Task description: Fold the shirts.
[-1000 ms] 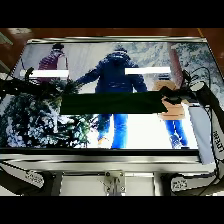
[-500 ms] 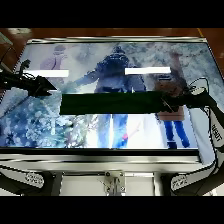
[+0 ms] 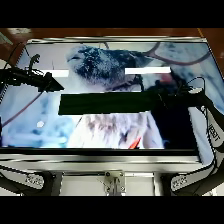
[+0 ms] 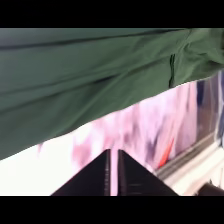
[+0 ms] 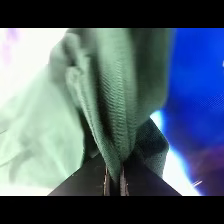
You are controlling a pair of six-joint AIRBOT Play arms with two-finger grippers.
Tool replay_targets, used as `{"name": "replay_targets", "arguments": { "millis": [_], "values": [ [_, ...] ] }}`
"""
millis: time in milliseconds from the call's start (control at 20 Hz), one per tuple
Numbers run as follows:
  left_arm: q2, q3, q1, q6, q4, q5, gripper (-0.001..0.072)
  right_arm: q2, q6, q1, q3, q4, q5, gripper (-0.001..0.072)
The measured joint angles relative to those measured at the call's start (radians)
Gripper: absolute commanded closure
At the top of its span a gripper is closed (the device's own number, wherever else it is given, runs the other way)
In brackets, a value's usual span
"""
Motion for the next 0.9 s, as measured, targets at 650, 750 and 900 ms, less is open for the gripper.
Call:
{"name": "replay_targets", "arguments": {
  "millis": [650, 750, 900],
  "values": [
    [-0.201, -0.001, -0.519, 0.009, -0.126, 0.286, 0.0665, 0.504, 0.082, -0.002, 0.000, -0.027, 0.277, 0.0631],
    [-0.235, -0.001, -0.597, 0.009, -0.188, 0.339, 0.0666, 0.556, 0.100, -0.002, 0.000, -0.034, 0.299, 0.0630],
    [-0.289, 0.000, -0.706, 0.009, -0.291, 0.397, 0.0665, 0.610, 0.126, -0.001, 0.000, -0.052, 0.318, 0.0631]
  ]
}}
